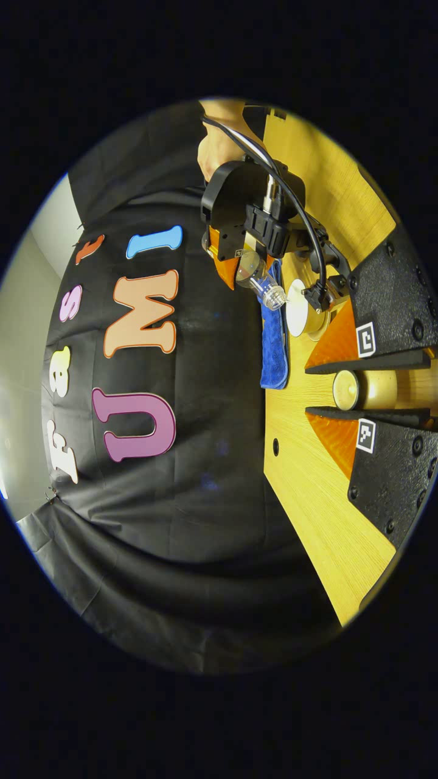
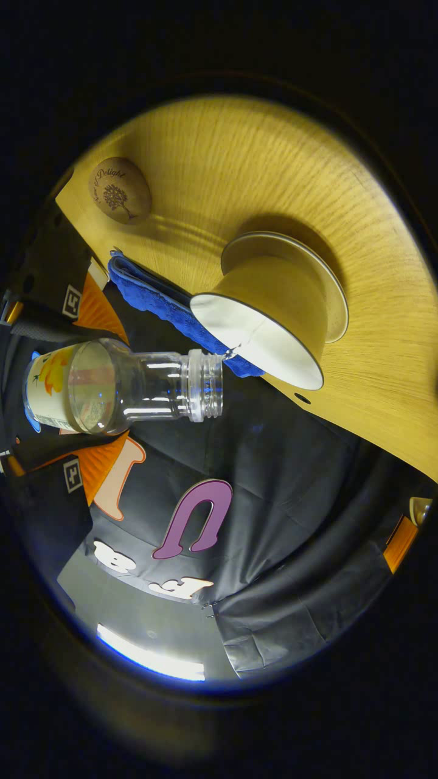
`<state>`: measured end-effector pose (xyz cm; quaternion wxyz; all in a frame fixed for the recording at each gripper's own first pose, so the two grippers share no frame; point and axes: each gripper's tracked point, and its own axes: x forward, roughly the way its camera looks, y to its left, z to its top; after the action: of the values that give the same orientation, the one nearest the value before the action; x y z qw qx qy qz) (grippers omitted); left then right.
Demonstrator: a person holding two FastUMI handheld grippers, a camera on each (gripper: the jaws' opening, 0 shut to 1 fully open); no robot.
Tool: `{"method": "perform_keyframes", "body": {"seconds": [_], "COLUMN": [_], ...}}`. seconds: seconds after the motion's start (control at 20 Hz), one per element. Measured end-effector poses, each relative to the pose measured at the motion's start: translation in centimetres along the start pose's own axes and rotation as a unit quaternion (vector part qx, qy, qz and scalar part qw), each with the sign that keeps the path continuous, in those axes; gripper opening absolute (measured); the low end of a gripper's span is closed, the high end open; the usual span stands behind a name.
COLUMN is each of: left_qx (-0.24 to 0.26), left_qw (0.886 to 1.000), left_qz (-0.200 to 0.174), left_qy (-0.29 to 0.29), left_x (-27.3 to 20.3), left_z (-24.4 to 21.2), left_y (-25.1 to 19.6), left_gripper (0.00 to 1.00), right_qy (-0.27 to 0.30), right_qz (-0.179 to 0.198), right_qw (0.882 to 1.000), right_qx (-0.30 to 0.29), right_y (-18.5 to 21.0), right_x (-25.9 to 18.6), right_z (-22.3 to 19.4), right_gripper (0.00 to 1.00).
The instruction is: Open the teacup lid with one hand, grasp the water bottle and pour water into the teacup with the other hand; after pouring, place the water bottle on the coaster and then close the teacup lid.
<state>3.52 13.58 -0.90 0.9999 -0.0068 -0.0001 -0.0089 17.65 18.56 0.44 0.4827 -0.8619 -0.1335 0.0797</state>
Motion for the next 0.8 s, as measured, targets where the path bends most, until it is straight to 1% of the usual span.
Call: {"method": "perform_keyframes", "body": {"seconds": [0.45,0.7,0.8], "left_qx": [0.0,0.0,0.0], "left_qw": [1.0,1.0,1.0], "left_qz": [0.0,0.0,0.0], "left_qy": [0.0,0.0,0.0], "left_x": [0.0,0.0,-0.1], "left_z": [0.0,-0.1,-0.1], "left_y": [0.0,0.0,0.0], "left_gripper": [0.22,0.22,0.22], "right_qy": [-0.017,-0.019,-0.02], "right_qz": [-0.008,-0.005,0.003], "right_qw": [0.999,0.999,1.0], "right_qx": [-0.04,-0.031,-0.021], "right_y": [-0.7,-0.6,-0.5], "right_x": [-0.5,-0.6,-0.6], "right_z": [1.0,1.0,1.1], "right_gripper": [0.68,0.68,0.68]}}
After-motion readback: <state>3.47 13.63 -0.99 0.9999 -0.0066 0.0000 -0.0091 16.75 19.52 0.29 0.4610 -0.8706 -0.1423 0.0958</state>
